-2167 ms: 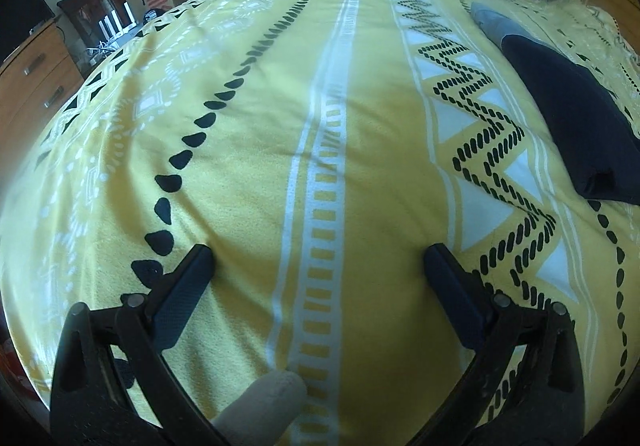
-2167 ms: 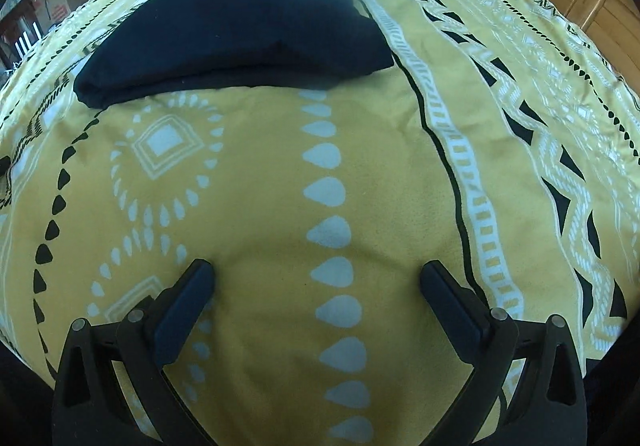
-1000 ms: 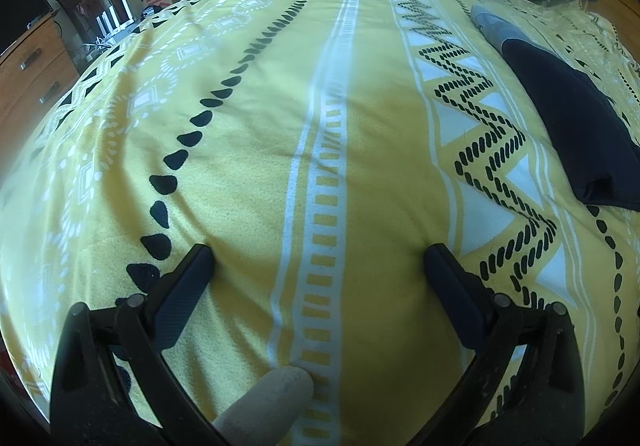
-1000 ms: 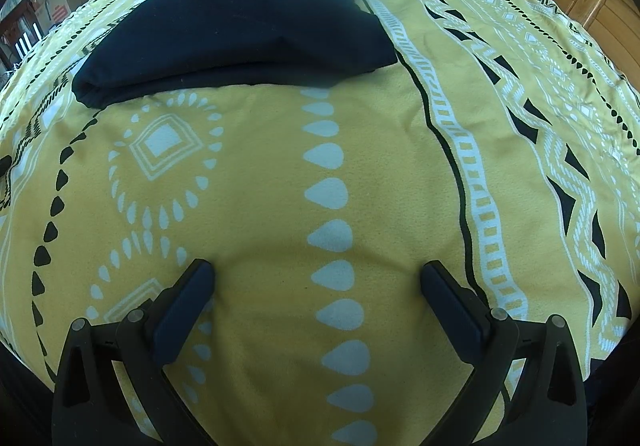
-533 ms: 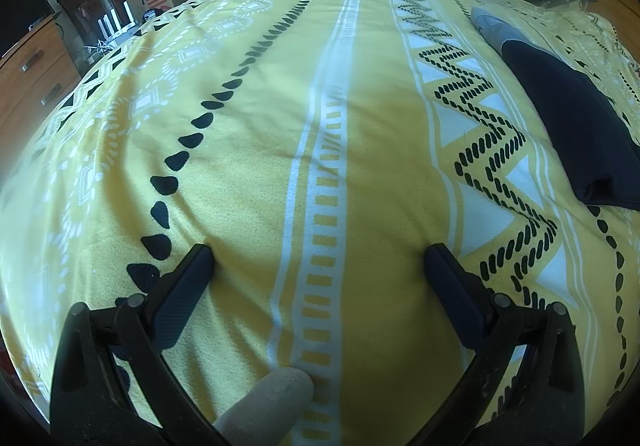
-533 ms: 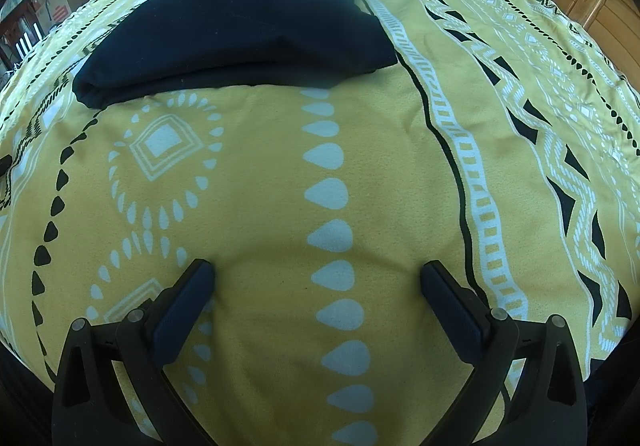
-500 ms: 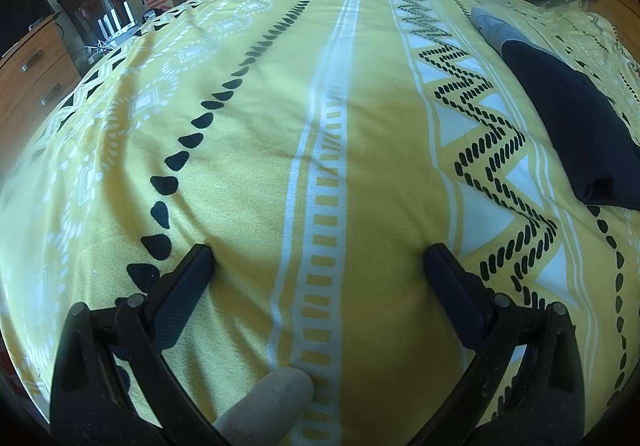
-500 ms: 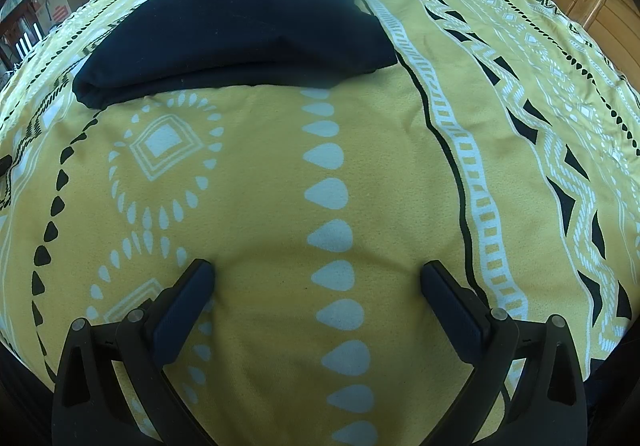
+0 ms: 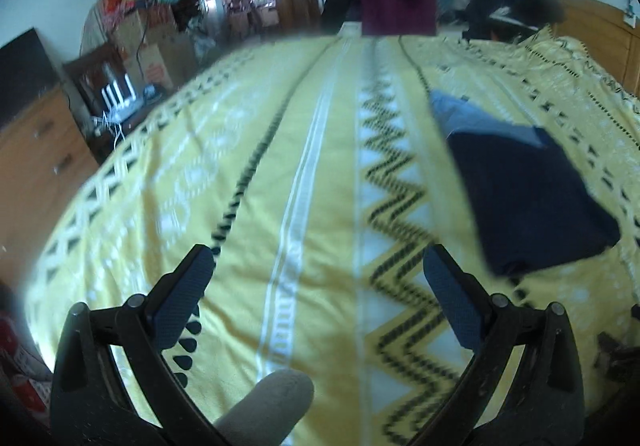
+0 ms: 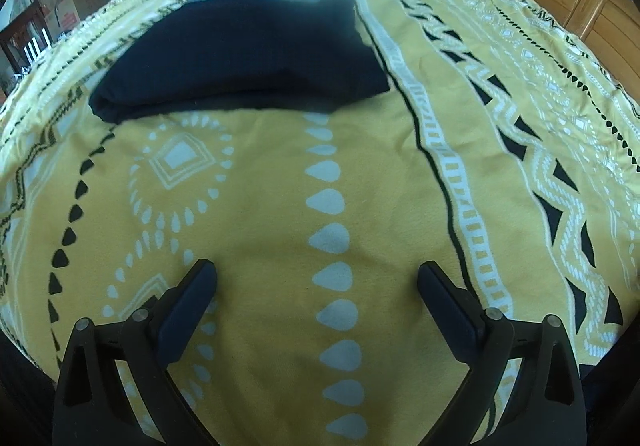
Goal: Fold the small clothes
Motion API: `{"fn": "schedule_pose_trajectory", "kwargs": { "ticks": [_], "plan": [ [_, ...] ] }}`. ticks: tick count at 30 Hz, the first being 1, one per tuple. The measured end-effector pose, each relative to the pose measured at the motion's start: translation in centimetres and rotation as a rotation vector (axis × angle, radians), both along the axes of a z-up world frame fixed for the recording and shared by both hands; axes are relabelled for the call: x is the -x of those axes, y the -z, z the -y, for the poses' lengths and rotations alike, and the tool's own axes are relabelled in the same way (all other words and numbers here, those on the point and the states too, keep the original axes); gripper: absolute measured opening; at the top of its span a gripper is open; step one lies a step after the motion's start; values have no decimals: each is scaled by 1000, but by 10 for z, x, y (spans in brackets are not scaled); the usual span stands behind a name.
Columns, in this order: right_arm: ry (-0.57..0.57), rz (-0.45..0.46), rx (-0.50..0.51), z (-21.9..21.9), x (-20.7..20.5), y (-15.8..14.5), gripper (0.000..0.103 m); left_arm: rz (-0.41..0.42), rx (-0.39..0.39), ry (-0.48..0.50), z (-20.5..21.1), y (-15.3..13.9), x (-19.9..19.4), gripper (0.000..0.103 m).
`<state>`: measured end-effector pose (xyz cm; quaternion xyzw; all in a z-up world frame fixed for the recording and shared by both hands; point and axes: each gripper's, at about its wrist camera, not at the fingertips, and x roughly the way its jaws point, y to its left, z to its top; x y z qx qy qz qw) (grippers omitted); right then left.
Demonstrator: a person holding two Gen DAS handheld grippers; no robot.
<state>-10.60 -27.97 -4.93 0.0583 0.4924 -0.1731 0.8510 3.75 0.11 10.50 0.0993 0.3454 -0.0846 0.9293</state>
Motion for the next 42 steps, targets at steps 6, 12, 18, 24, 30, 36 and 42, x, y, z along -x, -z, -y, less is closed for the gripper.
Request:
{"fn": "schedule_pose_trajectory", "kwargs": {
  "ticks": [6,12,18,24,30,36,42],
  "plan": [
    [-1,-30,0,1,9,0,103,61,115,53,26,-62,28,103],
    [9,-137,-3,2,-2,12,103,30,123,72,30,-59,34,103],
    [22,-87,-32,6,1,14,103,-11,132,37,18,-51,35,103],
    [34,-66,-35,12,-1,16,103,-24,121,24,18,-49,35,103],
    [37,-64,-30,13,-3,17,103,-24,109,20,23,-47,35,103],
    [58,-71,-11,6,0,17,103,-34,114,13,22,-47,33,103],
    [50,-122,-48,10,-5,16,103,-45,132,6,20,-47,27,103]
  ]
}}
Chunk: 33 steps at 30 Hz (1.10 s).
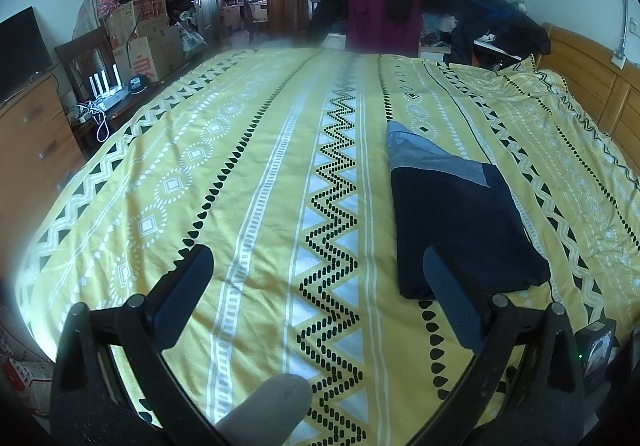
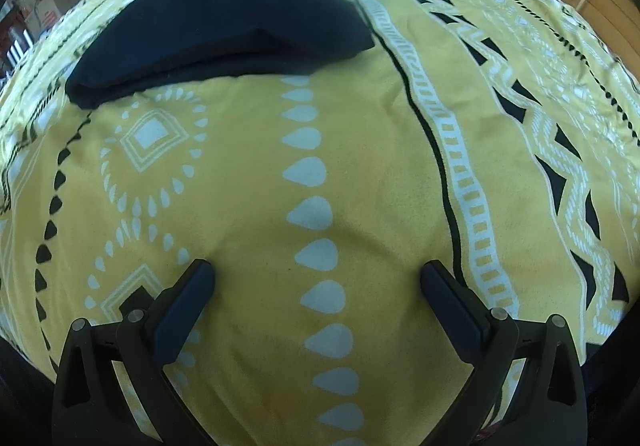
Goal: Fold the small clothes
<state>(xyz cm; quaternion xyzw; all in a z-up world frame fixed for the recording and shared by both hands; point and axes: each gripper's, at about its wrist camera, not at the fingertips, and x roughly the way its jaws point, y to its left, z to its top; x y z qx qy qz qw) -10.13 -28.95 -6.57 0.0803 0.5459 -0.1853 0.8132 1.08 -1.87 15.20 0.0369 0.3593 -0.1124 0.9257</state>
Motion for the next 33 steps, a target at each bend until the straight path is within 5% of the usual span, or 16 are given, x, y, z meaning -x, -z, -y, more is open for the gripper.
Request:
{"fn": "schedule_pose_trajectory", "kwargs": {
  "ticks": [13,18,28,33],
  "plan": [
    [-2,36,36,-5,4,-2,103,20,11,-4,2,-10,1,103],
    [-39,121,65,-17,14,-22,103,63,-2,-1,5,-22,8,103],
    [-76,347,190,-37,33,-127,103,161,1,26,15,-57,26,103],
    [-57,446,208,-46,49,-176,103,132,4,97,38,-57,29,103]
  ]
}}
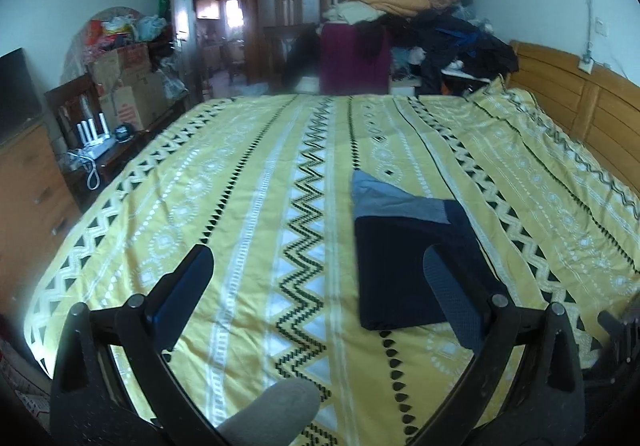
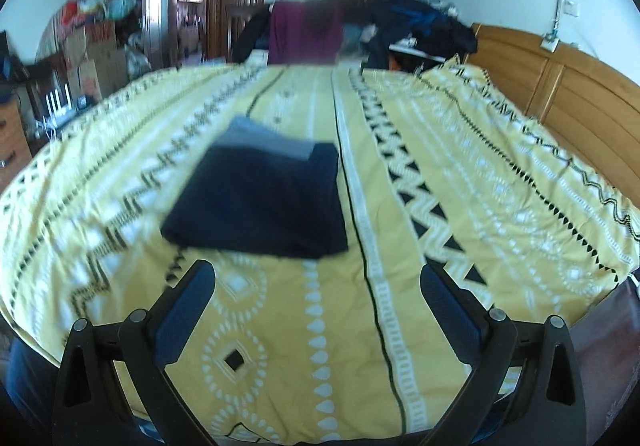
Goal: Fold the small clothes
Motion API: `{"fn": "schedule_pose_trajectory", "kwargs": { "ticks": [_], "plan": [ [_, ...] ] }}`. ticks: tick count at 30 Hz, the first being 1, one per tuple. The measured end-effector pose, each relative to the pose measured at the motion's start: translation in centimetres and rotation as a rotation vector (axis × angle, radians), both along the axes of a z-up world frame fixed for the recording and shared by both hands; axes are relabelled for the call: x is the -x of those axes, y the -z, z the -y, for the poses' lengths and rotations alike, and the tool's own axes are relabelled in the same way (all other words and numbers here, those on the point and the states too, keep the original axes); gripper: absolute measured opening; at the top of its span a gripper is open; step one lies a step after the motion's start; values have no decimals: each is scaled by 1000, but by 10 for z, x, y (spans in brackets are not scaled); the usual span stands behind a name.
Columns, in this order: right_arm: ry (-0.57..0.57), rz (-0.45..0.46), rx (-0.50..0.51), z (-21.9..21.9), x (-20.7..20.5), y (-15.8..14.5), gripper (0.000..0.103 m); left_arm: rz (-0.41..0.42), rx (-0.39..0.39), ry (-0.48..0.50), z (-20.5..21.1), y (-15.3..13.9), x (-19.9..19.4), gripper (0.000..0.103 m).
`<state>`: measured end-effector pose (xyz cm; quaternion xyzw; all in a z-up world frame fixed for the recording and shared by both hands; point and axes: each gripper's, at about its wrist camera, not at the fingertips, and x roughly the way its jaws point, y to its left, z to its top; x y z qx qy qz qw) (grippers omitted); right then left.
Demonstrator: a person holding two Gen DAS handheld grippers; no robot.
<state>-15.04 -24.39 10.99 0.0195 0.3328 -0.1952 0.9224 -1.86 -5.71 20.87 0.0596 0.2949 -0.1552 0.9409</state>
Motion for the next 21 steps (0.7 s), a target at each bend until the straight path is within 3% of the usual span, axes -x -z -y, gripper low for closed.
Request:
{"fn": "schedule_pose_trajectory", "kwargs": {
  "ticks": [7,13,21],
  "plan": [
    [15,95,25,-3,23,-43,103,-25,-29,92,46,11,11,103],
    [50,210,128,-7,52,-74,103,-9,-51,150,77,11,25,103],
    [51,198,100,1,63,-77,103,-39,-30,156,87,14,27,103]
  ]
}}
